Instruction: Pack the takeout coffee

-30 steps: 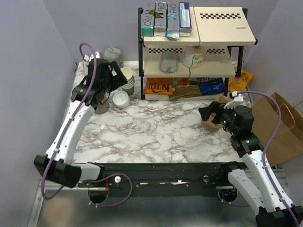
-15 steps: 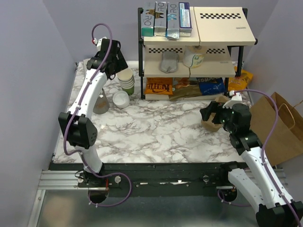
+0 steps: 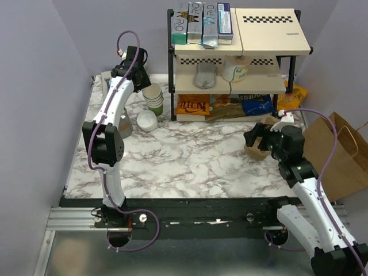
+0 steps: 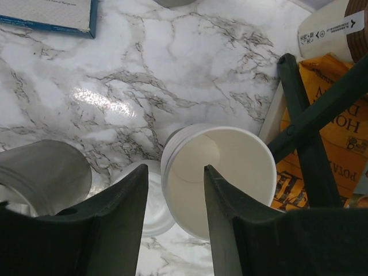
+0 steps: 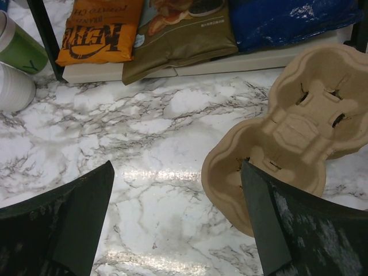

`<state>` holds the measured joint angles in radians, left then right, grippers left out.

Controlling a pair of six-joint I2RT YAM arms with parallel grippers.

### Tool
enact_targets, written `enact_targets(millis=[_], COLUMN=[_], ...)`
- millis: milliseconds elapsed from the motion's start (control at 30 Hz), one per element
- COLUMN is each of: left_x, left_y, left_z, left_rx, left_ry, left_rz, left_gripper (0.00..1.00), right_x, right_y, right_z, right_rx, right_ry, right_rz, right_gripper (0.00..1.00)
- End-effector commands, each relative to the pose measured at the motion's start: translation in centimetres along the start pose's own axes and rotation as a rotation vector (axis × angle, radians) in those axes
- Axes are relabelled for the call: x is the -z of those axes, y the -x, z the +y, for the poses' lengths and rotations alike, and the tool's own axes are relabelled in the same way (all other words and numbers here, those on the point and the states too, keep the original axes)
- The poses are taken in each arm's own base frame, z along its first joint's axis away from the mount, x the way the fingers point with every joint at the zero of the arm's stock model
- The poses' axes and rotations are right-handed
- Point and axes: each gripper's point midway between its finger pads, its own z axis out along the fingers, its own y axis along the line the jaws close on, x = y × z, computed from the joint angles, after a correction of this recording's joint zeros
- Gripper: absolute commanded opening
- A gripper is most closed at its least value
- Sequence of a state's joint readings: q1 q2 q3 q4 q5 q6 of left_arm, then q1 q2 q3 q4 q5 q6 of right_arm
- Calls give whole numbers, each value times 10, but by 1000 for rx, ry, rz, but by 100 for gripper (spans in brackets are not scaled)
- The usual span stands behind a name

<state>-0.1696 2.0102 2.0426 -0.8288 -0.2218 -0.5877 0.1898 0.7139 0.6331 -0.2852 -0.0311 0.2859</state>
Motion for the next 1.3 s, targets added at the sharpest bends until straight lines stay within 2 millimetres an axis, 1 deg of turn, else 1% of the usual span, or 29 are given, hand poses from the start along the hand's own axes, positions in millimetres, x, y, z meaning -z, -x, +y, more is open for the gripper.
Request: enact_targets(millis=[0, 100, 233, 300, 400, 600, 667, 700, 767, 800, 933, 1000, 1233, 1267], left_x=[-1, -6, -6, -5, -6, -11, -12, -13, -14, -14, -11, -9, 2, 3], left_y=[-7, -10, -10, -9, -8, -15, -17, -18, -20, -20, -20, -18, -12, -13], left_z=[3, 7, 4, 4, 5, 7, 7, 6, 4, 2, 1, 1, -1, -2], left_rx=[-19, -22, -31, -33, -38, -51, -52, -53, -53, -51, -49, -50, -56, -59], left_ry=[25, 42, 33, 33, 38, 46, 44, 41, 24, 20, 12, 11, -6, -11], left_rz=[34, 45, 47, 45, 45, 68, 74, 77, 89, 90, 95, 90, 83, 83], left_gripper=[49, 42, 38, 32, 32, 32, 30, 26, 26, 23, 16, 14, 14, 11], right_x=[-1, -1, -1, -1, -2, 0, 0, 0, -1, -2, -5, -5, -4, -4], right_y=[8, 7, 6, 5, 4, 5, 5, 5, 4, 3, 0, 0, -1, -1], right_z=[-3, -3, -3, -4, -4, -3, -4, -4, -4, -5, -3, -3, -1, -1], right_rx=[18, 20, 25, 24, 24, 25, 24, 24, 26, 24, 29, 29, 30, 30], right_ry=[-26, -26, -26, -27, -29, -27, -28, -28, -28, -31, -24, -20, -10, -8], right_rz=[-5, 1, 1, 4, 7, 3, 4, 2, 7, 13, 32, 36, 35, 35], right_gripper=[100, 100, 100, 100, 100, 100, 100, 100, 100, 100, 100, 100, 100, 100])
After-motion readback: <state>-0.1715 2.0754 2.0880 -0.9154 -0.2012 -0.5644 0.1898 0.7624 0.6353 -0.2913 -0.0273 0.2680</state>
